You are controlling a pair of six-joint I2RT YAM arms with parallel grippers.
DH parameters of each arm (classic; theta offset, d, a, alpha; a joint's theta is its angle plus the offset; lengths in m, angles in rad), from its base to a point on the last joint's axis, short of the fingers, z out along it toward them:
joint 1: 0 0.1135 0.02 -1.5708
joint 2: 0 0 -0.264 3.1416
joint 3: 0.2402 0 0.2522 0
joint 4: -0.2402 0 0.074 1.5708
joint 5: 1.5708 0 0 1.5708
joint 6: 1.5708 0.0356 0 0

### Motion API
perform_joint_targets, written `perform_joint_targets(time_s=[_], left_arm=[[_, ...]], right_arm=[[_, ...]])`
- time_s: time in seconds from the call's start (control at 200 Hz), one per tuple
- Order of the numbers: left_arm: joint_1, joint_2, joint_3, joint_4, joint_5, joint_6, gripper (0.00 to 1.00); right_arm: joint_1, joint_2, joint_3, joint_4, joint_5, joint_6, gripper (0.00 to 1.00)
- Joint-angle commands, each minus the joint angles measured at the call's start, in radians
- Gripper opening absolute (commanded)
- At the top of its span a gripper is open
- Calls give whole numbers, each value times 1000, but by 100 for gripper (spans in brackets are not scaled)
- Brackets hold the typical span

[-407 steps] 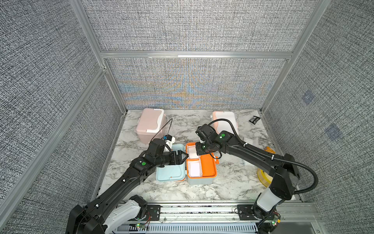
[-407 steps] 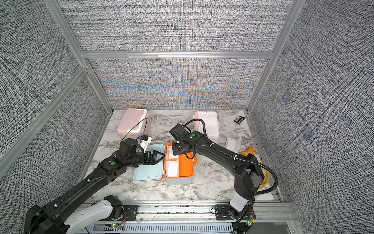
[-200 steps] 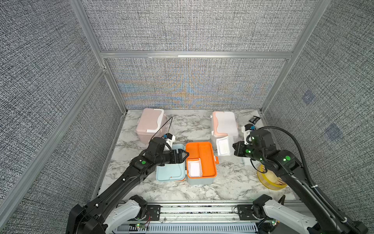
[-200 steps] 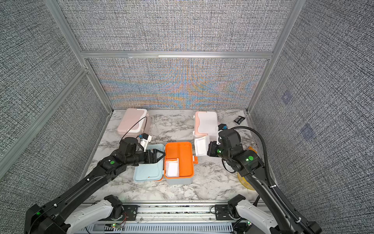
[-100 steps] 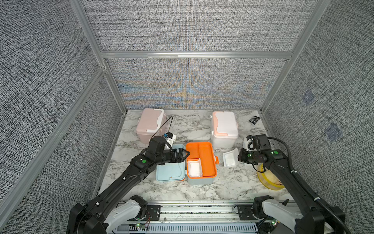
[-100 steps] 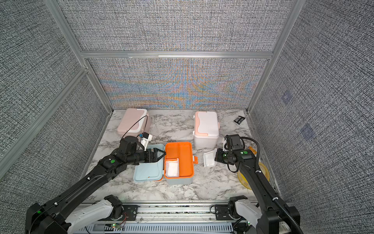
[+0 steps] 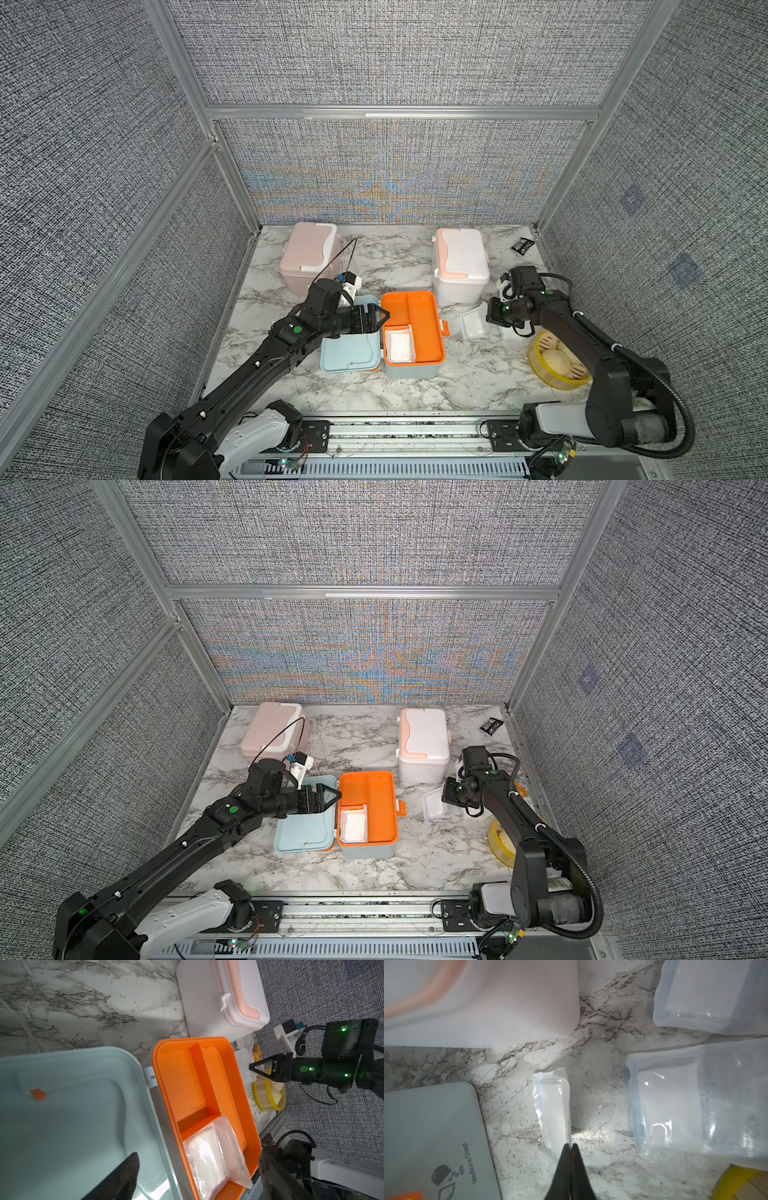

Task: Open first aid kits and take out gauze
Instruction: Place the gauze at the center of the board.

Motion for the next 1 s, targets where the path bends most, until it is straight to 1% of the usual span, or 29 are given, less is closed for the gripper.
perform_joint_targets(time_s=[0.0,0.145,0.18,0.205,0.29,0.405,0.465,0.62,0.741,0.796,0.906,0.996], left_arm=[[1,3,7,3,-2,3,89],[1,5,6,7,-2,2,90],[1,7,6,8,0,0,90],[-1,9,7,10,2,0,90],[-3,12,8,10,8,-3,91],[-16,6,7,13,11,-7,93],[-27,0,6,16,12,-10,94],[-54,-44,-3,22,11,-31,98],[-71,-100,-13,28,-3,-47,100],[-77,-130,-22,36,-9,-54,100],[-88,-182,-48,59,-14,-67,100],[-97,-220,-65,63,-1,-67,100]], right_arm=[[2,21,9,6,14,-17,0],[-1,35,4,0,52,-15,0],[0,39,3,2,56,-14,7],[-1,38,1,1,58,-12,10],[-1,39,1,-3,61,-7,14],[-1,18,1,-13,57,0,16],[-1,4,6,-25,58,4,20],[0,-65,13,-54,25,19,36],[7,-147,16,-76,-46,28,50],[20,-194,19,-86,-73,34,58],[66,-282,32,-119,-81,56,71],[111,-336,43,-140,-86,83,76]])
